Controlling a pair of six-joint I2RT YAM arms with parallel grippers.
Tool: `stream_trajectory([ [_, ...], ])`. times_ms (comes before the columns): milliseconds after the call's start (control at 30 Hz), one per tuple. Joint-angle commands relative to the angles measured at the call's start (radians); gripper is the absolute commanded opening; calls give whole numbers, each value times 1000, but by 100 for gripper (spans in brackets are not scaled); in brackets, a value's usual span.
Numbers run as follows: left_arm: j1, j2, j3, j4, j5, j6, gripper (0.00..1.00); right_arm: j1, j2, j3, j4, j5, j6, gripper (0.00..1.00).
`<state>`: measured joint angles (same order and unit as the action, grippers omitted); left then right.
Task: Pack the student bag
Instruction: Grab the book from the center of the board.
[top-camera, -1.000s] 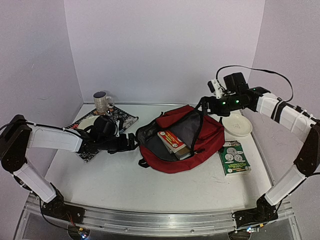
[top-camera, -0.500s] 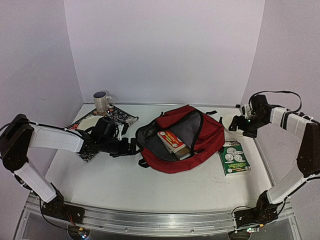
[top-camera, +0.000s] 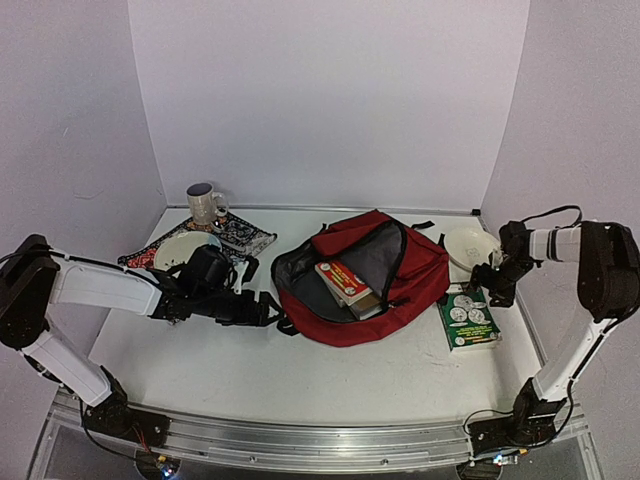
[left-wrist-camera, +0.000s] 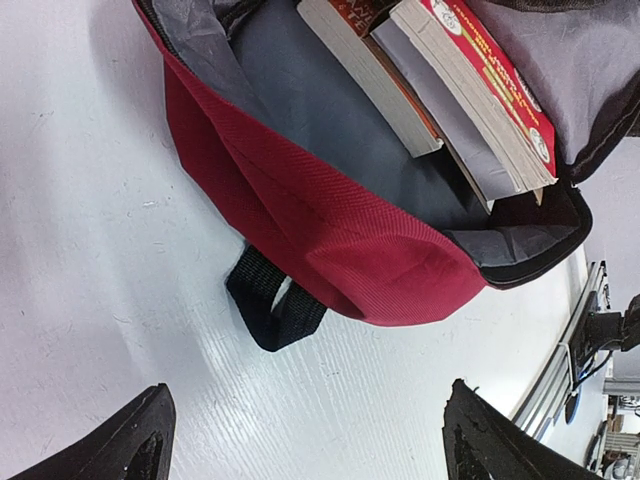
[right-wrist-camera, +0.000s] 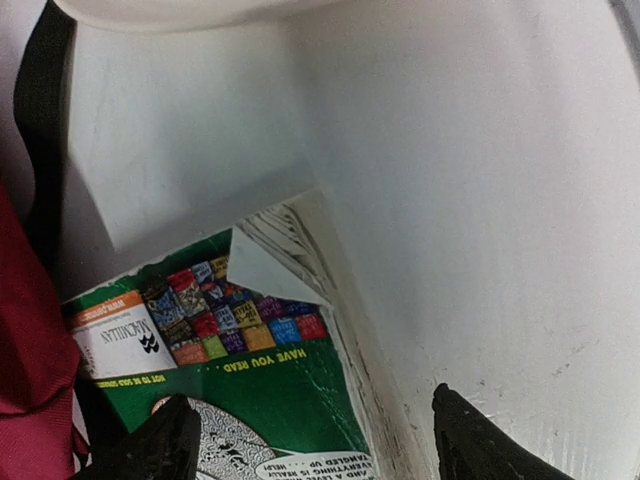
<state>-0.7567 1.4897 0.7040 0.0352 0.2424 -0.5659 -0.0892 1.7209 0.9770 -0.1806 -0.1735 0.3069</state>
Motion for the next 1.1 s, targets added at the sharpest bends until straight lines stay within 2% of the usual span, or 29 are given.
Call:
stream_trajectory([
  [0,-4,-27,9,8,10,33,94,3,28,-14,-13,-109,-26,71],
  [167,-5,-18,18,8,21,36,94,3,-43,-35,-11,-264,-47,59],
  [367,-6,-2,26,8,23,44,94,3,-112,-61,-5,-425,-66,51],
  [533,-7,8,27,9,26,46,94,3,-94,-70,-2,-427,-74,45],
  [700,-10,3,23,9,25,46,93,4,-49,-77,27,-440,-76,34],
  [1067,-16,-5,21,12,25,34,93,5,67,-67,95,-471,-78,24],
])
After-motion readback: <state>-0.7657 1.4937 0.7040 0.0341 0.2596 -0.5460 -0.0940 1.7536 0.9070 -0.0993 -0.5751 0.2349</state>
